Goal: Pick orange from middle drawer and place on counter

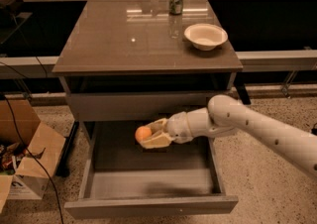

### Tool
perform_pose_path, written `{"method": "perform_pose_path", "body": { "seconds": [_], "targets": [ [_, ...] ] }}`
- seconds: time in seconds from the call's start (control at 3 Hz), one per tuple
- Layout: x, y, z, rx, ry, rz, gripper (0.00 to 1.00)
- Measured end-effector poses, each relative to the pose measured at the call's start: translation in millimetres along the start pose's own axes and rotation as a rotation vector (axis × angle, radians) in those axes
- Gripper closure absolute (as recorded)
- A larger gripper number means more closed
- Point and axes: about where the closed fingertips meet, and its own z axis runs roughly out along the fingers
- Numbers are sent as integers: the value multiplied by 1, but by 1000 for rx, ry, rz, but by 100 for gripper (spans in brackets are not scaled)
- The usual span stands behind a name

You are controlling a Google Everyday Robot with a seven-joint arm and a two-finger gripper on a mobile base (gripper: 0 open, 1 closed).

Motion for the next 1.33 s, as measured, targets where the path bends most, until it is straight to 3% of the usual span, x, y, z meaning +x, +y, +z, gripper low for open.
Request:
{"method": "perform_pose_path", "body": {
  "seconds": [0.33, 0.67, 1.0, 1.33],
  "targets": [
    [-96, 0, -77, 18, 37, -174, 100],
    [-171, -8, -101, 5, 73, -307, 100],
    [-259, -23, -85, -36, 137, -476, 100],
    [-283, -23, -81, -23, 109, -513, 100]
  ]
}}
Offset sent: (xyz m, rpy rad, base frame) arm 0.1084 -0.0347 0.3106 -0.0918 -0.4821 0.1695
